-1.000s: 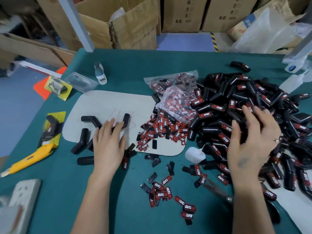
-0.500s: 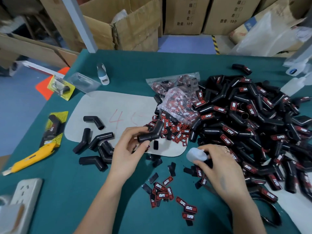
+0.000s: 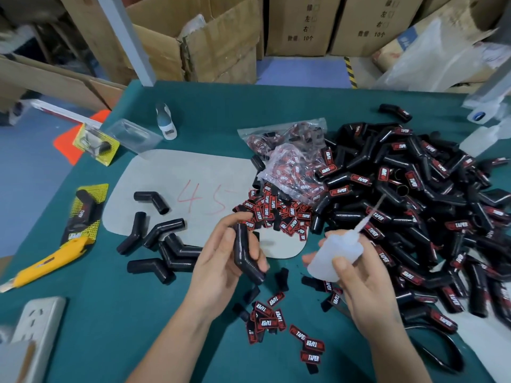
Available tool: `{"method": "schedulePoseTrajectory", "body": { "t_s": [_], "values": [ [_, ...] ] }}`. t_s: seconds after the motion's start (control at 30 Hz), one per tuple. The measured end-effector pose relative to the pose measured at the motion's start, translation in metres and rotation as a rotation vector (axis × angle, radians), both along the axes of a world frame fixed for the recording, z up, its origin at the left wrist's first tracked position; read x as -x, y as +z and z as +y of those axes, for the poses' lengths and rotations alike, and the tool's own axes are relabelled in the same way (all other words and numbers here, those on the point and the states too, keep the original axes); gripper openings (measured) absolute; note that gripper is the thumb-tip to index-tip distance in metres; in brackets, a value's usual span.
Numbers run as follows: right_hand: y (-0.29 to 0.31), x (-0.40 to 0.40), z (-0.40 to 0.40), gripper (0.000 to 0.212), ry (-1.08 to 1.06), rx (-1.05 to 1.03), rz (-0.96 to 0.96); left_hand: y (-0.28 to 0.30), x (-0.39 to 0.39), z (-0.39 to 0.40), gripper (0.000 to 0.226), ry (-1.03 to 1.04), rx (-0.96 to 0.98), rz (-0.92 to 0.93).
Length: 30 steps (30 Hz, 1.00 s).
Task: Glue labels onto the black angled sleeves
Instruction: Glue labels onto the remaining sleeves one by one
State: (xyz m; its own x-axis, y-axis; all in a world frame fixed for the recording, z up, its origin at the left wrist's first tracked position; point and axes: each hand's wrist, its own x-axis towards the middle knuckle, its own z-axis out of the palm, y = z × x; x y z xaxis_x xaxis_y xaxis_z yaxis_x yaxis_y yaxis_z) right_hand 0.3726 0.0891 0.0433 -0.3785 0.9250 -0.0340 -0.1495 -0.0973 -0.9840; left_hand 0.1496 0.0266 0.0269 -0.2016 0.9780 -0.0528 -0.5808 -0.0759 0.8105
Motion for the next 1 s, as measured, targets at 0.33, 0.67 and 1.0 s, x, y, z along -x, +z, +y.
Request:
{"method": "schedulePoseTrajectory", "body": {
  "t_s": [0.33,0.67,1.0],
  "values": [
    [-0.002,0.000,0.003,0.059,-0.156,0.035,-0.089,-0.006,0.002,0.006,0.038,-0.042,0.110,-0.088],
    [0.004,-0.007,0.004,0.033,-0.199,0.053,0.073,-0.013,0.005,0.000,0.040,0.073,0.033,0.422],
    [0.007,-0.009,-0.014,0.028,-0.330,-0.204,-0.142,-0.002,-0.005,-0.005,0.022,0.205,-0.043,0.451]
  ]
}}
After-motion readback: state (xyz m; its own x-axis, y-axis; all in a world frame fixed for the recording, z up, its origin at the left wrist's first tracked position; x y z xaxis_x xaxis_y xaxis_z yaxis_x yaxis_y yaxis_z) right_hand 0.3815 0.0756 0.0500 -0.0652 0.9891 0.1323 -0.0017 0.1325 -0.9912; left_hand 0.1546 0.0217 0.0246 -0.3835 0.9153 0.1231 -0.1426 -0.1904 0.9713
